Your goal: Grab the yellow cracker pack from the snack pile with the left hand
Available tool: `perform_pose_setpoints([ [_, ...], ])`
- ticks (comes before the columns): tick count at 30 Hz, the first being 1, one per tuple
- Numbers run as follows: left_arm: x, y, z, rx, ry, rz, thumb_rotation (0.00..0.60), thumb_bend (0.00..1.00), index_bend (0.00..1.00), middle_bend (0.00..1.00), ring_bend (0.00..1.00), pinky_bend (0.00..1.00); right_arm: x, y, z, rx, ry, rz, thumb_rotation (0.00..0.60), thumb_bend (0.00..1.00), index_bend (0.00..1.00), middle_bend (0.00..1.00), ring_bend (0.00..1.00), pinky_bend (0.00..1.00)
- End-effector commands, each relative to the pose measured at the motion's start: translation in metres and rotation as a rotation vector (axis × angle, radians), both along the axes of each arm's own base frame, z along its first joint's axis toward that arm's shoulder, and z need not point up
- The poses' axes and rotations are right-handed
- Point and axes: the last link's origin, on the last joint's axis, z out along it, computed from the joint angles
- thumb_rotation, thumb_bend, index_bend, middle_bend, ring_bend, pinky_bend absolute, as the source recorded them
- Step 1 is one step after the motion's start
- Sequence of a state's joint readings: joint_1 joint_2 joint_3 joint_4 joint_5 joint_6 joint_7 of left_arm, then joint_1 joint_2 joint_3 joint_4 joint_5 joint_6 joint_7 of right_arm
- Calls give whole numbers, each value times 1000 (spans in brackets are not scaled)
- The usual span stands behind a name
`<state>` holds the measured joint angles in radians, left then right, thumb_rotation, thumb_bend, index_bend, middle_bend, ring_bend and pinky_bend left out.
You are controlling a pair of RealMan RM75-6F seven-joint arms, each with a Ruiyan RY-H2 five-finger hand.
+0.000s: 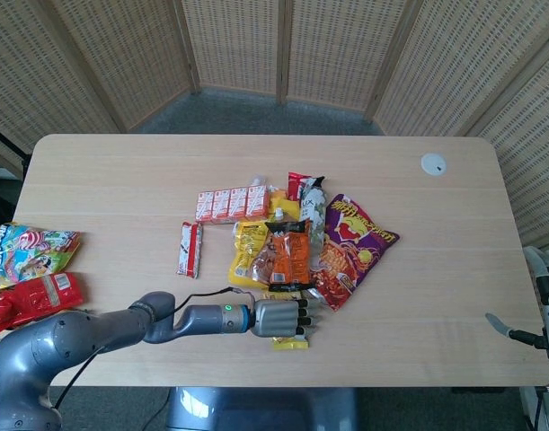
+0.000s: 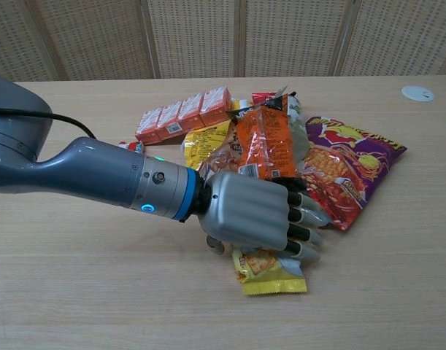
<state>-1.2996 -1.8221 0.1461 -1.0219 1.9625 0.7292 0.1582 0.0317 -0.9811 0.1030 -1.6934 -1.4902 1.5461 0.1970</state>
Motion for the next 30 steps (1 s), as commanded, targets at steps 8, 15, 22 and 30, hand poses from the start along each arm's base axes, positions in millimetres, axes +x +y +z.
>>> perform_pose_setpoints([
  [8,-1,-4,0,2,-29,6,600,34,399,321,325,452,0,0,-1,1,2,4,528,0,0,0,0,0],
  [15,-2,-5,4,9,-66,11,600,92,553,470,476,532,1,0,-2,6,8,5,524,0,0,0,0,0],
  [22,2,-5,30,7,-163,36,600,130,551,469,479,533,1,0,-3,12,16,3,526,0,0,0,0,0],
  [30,-1,-1,86,35,-268,80,600,120,547,465,479,531,4,1,-6,21,26,11,524,0,0,0,0,0],
])
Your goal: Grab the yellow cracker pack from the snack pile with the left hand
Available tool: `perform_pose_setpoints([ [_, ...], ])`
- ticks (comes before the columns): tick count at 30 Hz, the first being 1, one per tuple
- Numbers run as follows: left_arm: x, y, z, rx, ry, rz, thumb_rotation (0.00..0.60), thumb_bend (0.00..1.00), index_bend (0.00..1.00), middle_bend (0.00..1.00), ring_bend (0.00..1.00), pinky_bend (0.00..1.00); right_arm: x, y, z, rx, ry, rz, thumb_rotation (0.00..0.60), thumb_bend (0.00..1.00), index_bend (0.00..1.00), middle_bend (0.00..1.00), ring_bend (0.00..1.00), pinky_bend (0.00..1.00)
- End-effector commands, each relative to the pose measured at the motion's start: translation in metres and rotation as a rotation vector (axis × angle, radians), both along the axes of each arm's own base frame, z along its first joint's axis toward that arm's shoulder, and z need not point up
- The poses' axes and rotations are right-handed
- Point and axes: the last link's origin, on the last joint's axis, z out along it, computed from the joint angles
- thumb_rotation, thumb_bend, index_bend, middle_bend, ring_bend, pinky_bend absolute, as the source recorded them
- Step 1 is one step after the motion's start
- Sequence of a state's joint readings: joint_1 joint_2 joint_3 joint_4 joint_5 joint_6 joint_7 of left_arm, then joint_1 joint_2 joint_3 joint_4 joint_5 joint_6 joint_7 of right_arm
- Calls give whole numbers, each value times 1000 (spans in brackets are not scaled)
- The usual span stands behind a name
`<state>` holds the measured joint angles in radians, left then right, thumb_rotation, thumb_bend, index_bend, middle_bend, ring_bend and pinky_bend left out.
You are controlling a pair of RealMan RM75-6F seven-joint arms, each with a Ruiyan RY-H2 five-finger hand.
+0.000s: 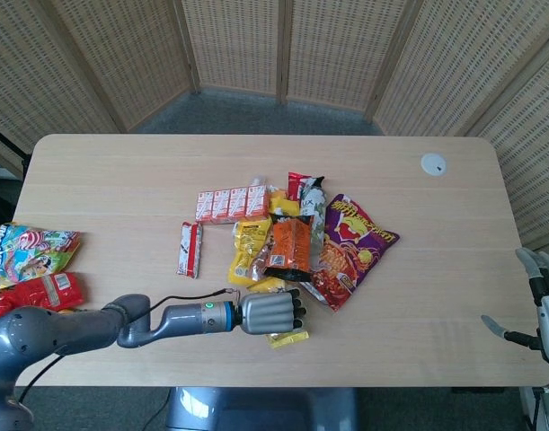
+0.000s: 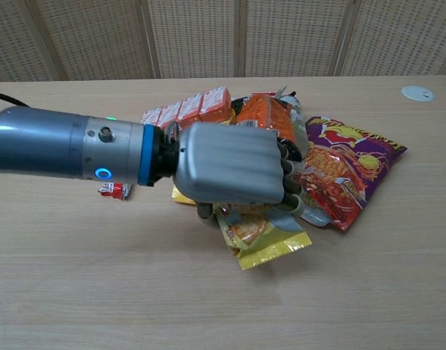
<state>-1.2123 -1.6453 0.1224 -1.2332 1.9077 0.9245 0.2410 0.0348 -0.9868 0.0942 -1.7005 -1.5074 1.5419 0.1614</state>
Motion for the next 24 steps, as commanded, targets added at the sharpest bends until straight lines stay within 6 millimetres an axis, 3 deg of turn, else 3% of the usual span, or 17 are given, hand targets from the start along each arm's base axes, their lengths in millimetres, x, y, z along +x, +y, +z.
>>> perform_pose_setpoints([
  [1,-2,3,34,30,-59,22,600,120,547,465,479,531,2,0,-1,3,2,3,525,0,0,0,0,0],
  [14,13,23,110,142,-263,128,600,106,541,452,475,528,6,-1,-6,9,17,9,528,0,0,0,0,0],
  [24,16,32,145,200,-322,179,600,101,539,450,473,527,7,-4,-6,5,5,11,532,0,0,0,0,0],
])
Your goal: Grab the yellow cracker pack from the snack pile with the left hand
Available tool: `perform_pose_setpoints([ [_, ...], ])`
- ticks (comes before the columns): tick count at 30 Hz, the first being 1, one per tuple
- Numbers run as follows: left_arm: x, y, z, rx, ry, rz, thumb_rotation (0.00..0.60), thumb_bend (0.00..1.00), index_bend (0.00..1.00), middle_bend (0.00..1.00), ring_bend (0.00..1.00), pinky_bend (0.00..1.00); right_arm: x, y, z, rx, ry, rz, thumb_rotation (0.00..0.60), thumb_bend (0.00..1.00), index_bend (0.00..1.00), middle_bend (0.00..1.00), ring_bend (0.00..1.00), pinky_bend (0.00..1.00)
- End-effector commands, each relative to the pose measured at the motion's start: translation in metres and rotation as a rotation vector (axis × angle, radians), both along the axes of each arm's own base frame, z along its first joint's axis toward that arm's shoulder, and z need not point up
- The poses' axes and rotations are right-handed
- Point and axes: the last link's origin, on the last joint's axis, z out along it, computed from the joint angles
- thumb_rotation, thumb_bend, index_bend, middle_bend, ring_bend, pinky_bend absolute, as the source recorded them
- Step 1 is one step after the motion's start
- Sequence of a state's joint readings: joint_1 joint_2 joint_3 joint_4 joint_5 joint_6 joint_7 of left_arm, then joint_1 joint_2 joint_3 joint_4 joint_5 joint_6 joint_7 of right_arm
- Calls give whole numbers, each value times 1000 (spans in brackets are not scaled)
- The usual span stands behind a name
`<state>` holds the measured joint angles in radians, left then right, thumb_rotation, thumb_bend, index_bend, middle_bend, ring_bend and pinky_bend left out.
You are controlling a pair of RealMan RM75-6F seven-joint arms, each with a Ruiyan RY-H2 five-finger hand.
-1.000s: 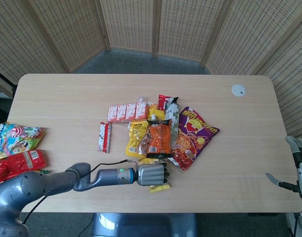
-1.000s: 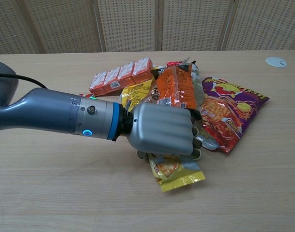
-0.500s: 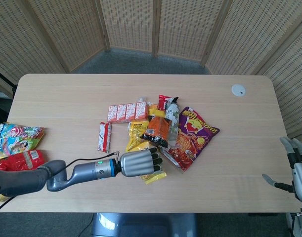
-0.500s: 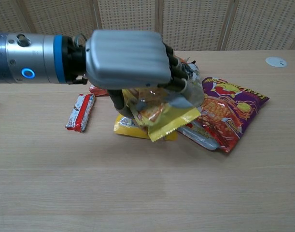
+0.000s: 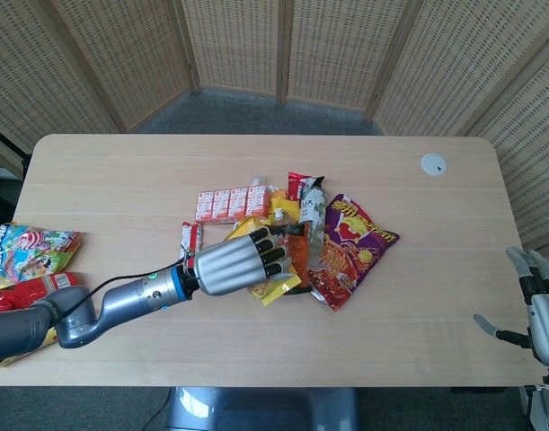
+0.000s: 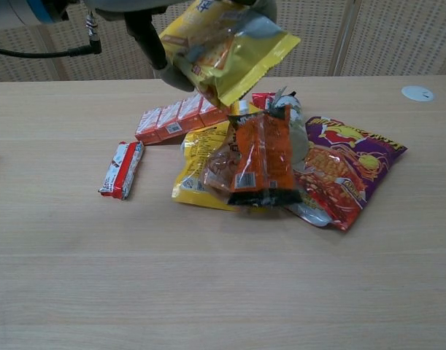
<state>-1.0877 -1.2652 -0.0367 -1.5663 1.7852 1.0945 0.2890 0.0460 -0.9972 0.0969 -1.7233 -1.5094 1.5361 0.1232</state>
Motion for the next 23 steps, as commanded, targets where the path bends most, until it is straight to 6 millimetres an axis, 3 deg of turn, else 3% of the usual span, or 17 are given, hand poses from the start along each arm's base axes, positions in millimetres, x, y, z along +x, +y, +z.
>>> perform_pose_setpoints([
  [1,-1,7,12,32,-15,22,600,102,541,450,473,527,0,-1,0,0,-1,0,530,0,0,0,0,0],
  [11,-12,18,33,84,-29,67,600,96,539,449,470,526,3,-5,-4,7,-7,9,527,0,0,0,0,0],
  [23,-12,18,47,119,-43,69,600,94,539,447,468,526,6,-6,-9,19,0,21,526,0,0,0,0,0],
])
